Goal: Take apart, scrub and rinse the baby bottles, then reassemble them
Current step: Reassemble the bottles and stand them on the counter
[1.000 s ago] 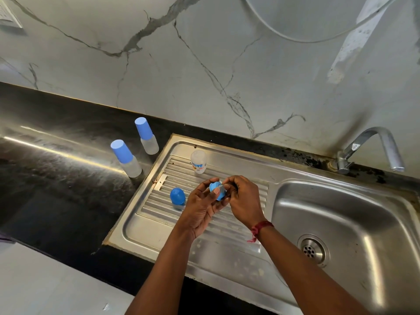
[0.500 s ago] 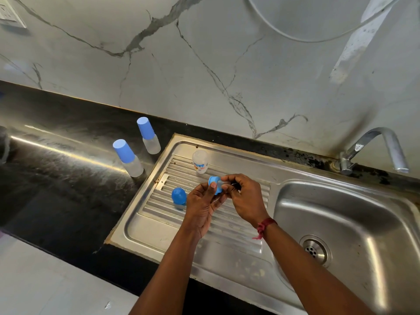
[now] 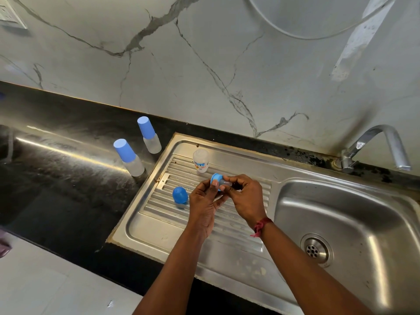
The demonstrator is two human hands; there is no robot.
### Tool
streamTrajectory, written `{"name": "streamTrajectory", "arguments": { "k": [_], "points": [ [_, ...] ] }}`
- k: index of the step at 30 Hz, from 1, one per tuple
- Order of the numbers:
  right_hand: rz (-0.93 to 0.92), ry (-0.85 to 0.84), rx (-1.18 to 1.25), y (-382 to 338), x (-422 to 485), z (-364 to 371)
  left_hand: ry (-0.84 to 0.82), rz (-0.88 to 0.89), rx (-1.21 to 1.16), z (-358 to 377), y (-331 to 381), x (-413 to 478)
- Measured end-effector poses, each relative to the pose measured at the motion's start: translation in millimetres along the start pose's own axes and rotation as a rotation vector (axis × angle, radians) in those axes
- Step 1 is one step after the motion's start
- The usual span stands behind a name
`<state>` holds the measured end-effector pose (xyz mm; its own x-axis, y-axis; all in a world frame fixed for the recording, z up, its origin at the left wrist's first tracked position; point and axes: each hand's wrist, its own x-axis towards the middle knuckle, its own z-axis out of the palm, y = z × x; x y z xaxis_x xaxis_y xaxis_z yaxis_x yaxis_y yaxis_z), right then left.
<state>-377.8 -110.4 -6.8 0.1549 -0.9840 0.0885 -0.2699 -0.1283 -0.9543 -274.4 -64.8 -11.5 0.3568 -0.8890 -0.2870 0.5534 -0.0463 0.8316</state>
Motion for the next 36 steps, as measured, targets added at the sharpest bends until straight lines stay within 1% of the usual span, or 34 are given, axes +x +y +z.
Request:
{"name": "streamTrajectory", "arguments": {
  "k": [3,8,10,14,18,22,30,33,36],
  "points": [
    [-0.060,0.077,-0.055,-1,-2,3,0.021,0.000,-0.021,2,-3,-1],
    [-0.198,0.213,-0.242,3,-13,14,0.078,0.010,0.003,13,-4,-5],
    [-0.248,0.242,-0.299,2,-15,17,0.091,0.013,0.018,16,-3,-5],
    [-0.325,0.242,-0.350,-2,-18,19,0.124,-0.005,-0.017,17,1,-4],
    [-0.335,0.221,-0.324,-2,-21,20,0.173,-0.020,-0.003,19,1,-3],
    [-0.290,0.271,-0.313,1,-18,22,0.222,-0.010,0.029,24,-4,-2],
    [-0.241,0.341,-0.235,-4,-13,27,0.254,-0.033,0.033,34,-2,-2],
    [-0.248,0.347,-0.209,-5,-15,28,0.268,-0.044,0.034,34,-3,-2],
    [-0.306,0.301,-0.211,-5,-21,26,0.288,-0.013,0.082,31,-3,-1]
  ]
}}
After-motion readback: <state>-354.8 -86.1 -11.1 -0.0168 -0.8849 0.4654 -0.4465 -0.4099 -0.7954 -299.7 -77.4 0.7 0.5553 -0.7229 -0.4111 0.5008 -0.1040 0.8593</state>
